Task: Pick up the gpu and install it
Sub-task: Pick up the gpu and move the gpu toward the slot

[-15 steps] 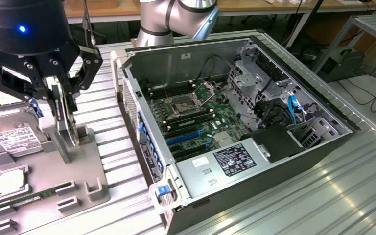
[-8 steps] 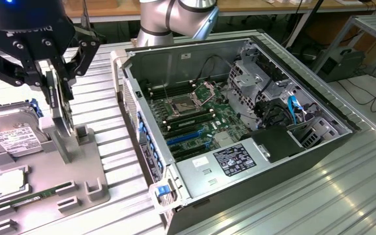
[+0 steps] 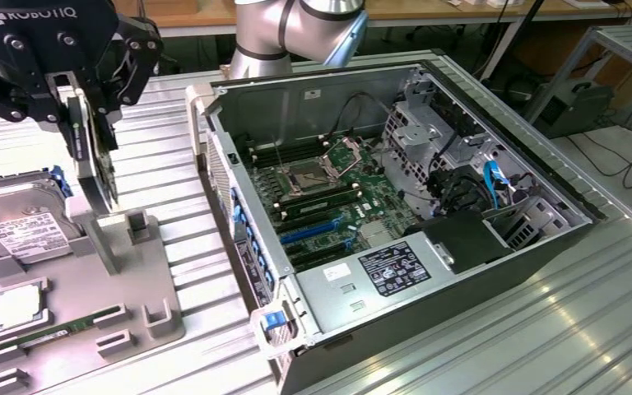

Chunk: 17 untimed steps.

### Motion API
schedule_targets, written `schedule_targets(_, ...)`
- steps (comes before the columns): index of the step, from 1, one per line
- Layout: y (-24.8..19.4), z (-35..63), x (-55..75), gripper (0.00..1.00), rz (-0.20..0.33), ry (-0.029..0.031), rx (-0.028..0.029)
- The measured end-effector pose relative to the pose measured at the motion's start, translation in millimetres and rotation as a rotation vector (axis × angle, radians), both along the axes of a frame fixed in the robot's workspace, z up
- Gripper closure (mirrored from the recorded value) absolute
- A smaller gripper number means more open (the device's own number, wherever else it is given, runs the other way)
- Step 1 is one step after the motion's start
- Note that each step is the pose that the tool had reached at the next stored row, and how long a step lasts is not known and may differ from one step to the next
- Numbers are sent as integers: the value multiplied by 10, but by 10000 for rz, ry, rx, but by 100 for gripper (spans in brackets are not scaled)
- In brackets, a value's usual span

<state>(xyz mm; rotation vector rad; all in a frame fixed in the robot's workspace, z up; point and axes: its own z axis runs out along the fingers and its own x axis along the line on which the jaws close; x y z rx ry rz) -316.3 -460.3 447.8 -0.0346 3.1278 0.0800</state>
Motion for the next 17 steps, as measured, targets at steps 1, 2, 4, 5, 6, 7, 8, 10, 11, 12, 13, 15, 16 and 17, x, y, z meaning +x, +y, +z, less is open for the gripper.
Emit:
schedule_targets(1, 0, 10, 0, 72, 0, 0, 0)
schedule_targets(2, 0, 11, 0, 72, 0, -1, 1)
schedule_targets(4, 0, 12, 0, 72, 0, 0, 0)
schedule_targets(5, 1, 12, 0, 72, 0, 1, -1)
schedule_targets(6, 0, 13, 2, 72, 1, 1, -1)
schedule_targets(7, 1, 14, 10, 72, 1, 3, -3)
schedule_targets(8, 0, 13, 23, 72, 1, 2, -2)
schedule_targets(10, 0, 12, 63, 72, 1, 1, -1)
schedule_targets(11, 0, 12, 79, 72, 0, 0, 0)
schedule_targets(12, 0, 12, 94, 72, 0, 1, -1)
schedule_targets(13, 0, 12, 108, 72, 0, 1, 0)
schedule_targets(15, 0, 12, 137, 72, -1, 1, 0)
schedule_targets(16, 1, 12, 151, 72, -1, 1, 0)
schedule_targets(17, 0, 12, 165, 72, 0, 1, -1)
